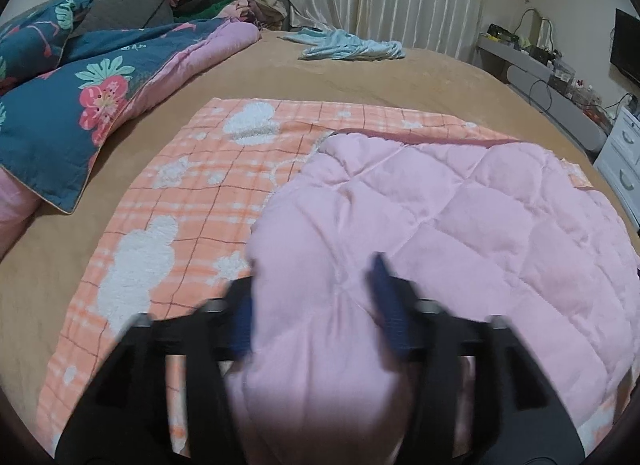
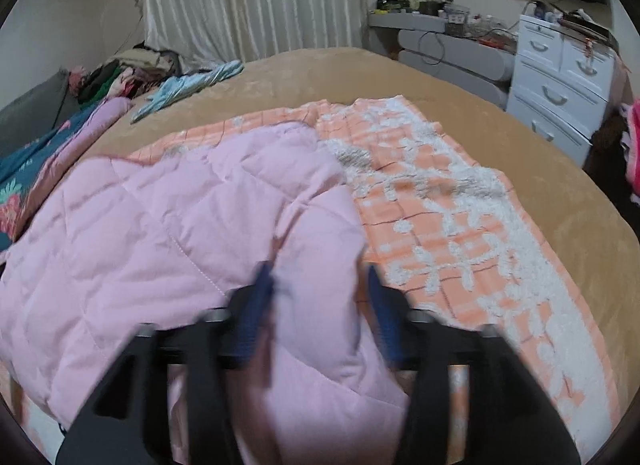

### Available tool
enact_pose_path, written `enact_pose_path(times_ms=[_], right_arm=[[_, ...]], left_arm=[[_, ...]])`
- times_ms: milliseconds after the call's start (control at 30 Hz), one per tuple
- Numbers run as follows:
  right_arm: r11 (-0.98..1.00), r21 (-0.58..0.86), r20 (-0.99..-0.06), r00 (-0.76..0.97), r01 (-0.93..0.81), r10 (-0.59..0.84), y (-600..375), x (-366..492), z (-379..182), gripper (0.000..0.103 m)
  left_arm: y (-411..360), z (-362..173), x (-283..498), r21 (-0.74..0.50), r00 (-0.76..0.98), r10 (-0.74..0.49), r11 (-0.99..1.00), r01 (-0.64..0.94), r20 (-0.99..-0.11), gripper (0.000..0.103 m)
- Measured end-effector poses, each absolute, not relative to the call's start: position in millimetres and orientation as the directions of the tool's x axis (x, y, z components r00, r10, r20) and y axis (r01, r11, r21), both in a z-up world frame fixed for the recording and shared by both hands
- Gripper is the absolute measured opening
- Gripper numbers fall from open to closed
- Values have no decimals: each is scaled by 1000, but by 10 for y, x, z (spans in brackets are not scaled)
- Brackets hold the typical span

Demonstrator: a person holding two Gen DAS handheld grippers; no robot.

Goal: Fold large clothes
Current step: 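Fold the gripped edge over the jacket and open both grippers, then move both grippers to the side of the jacket bundle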

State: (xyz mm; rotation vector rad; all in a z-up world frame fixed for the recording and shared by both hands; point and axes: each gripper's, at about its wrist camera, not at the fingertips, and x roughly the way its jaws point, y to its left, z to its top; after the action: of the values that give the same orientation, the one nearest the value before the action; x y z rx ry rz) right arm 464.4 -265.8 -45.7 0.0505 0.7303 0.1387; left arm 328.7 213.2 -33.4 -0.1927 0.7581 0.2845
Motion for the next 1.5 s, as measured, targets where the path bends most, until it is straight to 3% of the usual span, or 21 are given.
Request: enact_pose_path(times_ms=[67,133,233,600,967,1300,1500], right_arm=[[986,125,-641,749,-110,165,-2702,4564,-368,82],[981,151,-617,764,-118,187,-2713,4487,-273,93],[977,147,-570,794,-154,211,-2660,4309,-89,98],[973,70,-464,856,-221,228,-2509,3678,295,99],[975,108,-474,852,-193,222,-2597,3410,242,99],[975,203,-568,800,-92,194,-2722,3298,-68,99],[961,274,-643,738,-29,205,-2802,3406,-356,99]], left_arm=[[2095,-273,3242,-62,698,183,949,-310,-692,63],[2045,-176,3161,-56,710,190,950,-307,-678,76],[1975,-22,3042,-51,736,196,953,-299,-648,92],[1777,338,2574,-88,788,167,959,-270,-592,94],[1649,137,2211,-74,761,165,960,-270,-628,94],[1633,-135,2083,-136,717,123,947,-292,-686,94],[1816,-424,2094,-331,679,-5,876,-351,-734,94]])
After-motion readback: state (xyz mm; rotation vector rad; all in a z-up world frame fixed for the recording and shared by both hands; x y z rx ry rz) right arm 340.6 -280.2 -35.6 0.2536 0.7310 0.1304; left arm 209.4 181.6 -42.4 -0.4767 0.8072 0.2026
